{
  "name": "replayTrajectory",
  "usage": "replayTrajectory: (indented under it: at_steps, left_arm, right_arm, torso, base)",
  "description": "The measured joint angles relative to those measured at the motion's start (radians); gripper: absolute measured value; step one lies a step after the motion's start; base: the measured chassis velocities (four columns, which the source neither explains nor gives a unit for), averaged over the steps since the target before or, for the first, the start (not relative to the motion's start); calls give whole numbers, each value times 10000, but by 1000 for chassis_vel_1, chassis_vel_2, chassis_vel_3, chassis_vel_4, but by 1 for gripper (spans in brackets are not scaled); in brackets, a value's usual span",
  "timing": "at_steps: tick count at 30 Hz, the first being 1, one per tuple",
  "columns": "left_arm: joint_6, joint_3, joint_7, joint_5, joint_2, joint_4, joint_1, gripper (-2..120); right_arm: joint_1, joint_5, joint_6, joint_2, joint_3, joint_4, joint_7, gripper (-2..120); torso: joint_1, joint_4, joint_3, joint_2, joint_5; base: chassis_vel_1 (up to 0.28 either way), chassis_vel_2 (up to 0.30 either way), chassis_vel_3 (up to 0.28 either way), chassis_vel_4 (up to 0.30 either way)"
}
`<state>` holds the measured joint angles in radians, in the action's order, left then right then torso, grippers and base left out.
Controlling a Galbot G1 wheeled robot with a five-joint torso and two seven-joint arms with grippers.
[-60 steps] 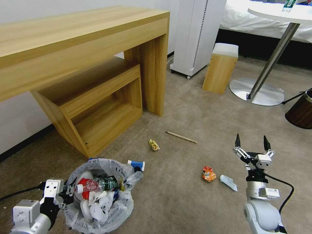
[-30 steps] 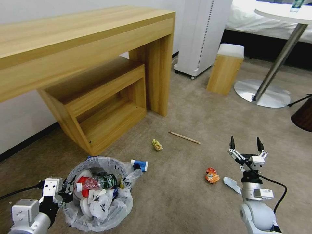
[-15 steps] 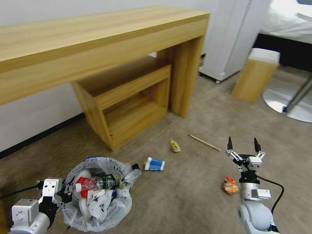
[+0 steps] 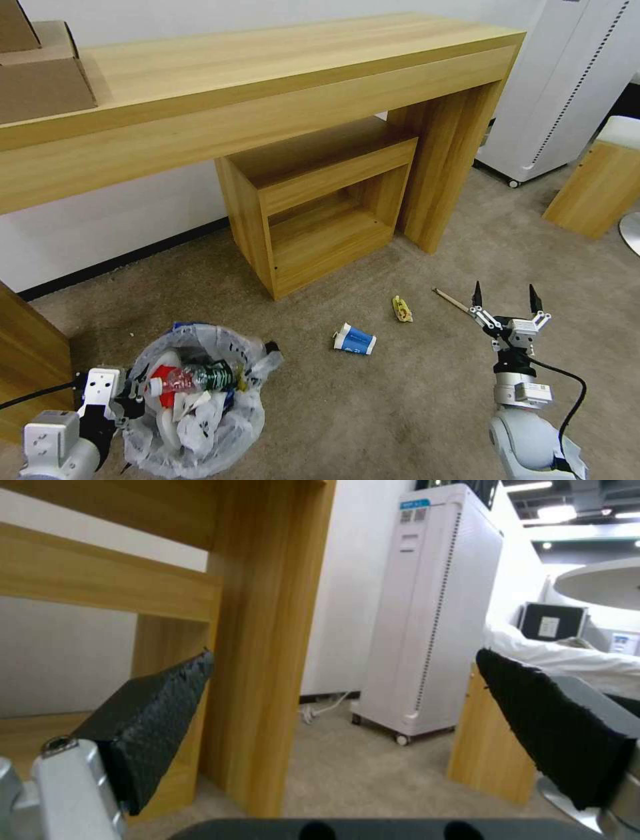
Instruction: Pick up the trash bin and place the garbage on the floor into it.
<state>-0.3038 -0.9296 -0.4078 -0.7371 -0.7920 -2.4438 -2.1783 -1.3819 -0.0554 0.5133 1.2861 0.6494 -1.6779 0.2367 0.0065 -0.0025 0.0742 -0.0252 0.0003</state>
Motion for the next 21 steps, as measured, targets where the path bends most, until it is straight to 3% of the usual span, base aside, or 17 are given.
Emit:
replayTrajectory:
  at_steps: [12,21]
  left_arm:
    - [-22,-158,570,130,-192,-56,-81,0]
    - [-27,-147,687,73,-180,-10,-86,0]
  right_arm:
    - [-15,330,-675,-251,-189,-311,1174,100]
    - [107,474,-609,-191,-226,-249,1234,100]
  torso:
    - [-1,3,0,0,-2]
    - [0,4,0,0,-2]
  base:
    - [0,0,0,0]
    - [0,0,0,0]
